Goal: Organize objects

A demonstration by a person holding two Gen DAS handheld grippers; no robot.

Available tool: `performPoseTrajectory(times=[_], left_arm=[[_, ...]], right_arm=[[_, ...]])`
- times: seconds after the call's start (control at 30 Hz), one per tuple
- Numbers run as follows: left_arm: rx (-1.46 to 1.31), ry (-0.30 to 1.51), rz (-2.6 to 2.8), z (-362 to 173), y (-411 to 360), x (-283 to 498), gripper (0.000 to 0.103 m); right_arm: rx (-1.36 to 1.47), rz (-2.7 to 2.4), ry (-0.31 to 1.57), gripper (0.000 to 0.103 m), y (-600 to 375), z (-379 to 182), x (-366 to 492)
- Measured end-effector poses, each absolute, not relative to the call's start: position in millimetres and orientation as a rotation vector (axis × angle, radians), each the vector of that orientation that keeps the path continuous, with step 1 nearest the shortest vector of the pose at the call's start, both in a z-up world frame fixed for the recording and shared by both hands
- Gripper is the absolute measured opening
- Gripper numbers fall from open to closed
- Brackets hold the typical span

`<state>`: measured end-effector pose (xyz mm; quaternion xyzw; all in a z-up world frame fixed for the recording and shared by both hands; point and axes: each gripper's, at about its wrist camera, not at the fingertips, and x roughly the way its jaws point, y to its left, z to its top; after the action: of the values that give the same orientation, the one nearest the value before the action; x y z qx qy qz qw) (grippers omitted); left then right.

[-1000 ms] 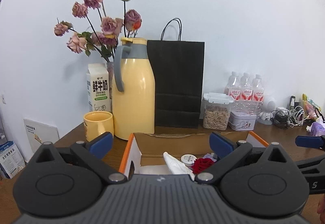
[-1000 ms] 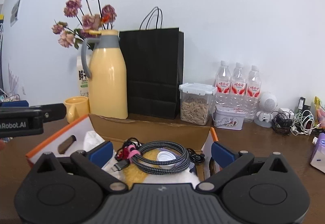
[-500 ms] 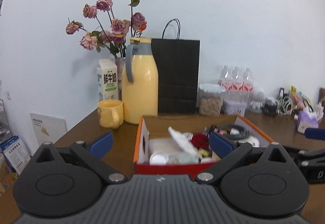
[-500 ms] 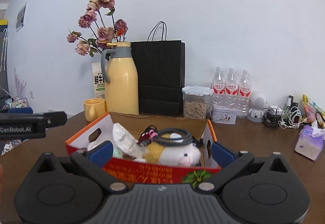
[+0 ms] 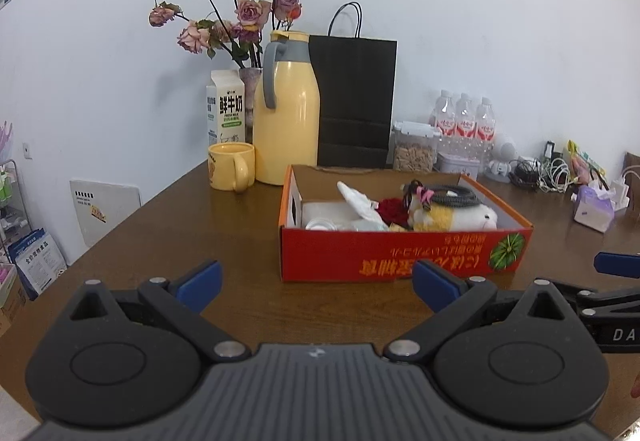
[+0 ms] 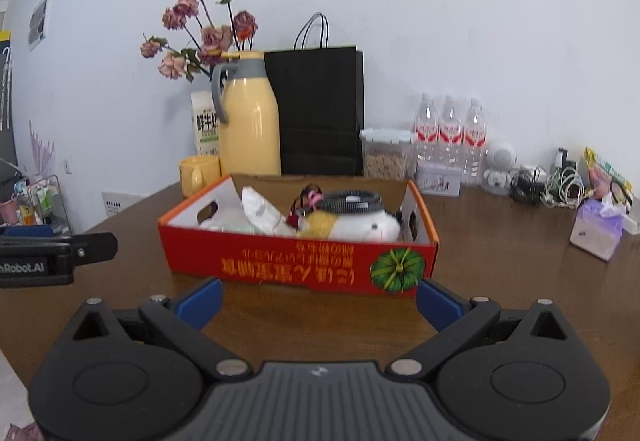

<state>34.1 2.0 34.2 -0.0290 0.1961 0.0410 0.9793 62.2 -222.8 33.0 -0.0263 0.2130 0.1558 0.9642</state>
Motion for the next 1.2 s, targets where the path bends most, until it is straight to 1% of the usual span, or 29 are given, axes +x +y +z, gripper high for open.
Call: performPoseTrajectory(times=[0.43, 1.2], left_arm=[[-0.043, 0.445, 0.084, 21.6, 0.2, 34.3, 0.103], [-0.036, 0.445, 0.082, 21.3, -1.8, 33.8, 0.103]], right_arm=[[-0.042, 0.291, 0.470, 0.103, -225.5, 24.1, 65.3], [-0.041, 0.289, 0.472, 0.103, -225.2, 24.3, 65.8]])
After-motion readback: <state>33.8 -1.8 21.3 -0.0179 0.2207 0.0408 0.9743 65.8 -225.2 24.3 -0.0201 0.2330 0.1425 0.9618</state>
